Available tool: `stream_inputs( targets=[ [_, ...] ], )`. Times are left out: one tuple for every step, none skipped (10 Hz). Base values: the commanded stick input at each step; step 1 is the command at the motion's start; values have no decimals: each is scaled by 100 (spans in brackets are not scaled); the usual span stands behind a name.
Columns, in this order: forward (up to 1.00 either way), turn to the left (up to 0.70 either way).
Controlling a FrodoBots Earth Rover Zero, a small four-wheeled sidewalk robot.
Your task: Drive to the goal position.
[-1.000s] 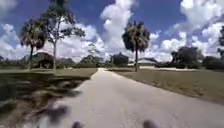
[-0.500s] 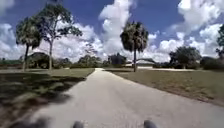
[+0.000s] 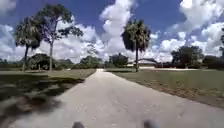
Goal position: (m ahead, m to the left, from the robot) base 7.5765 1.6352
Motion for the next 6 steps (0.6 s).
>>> stream_inputs(
  targets=[
    [70, 0],
    [70, 0],
    [70, 0],
    [70, 0],
    [70, 0],
    [70, 0]
  ],
)
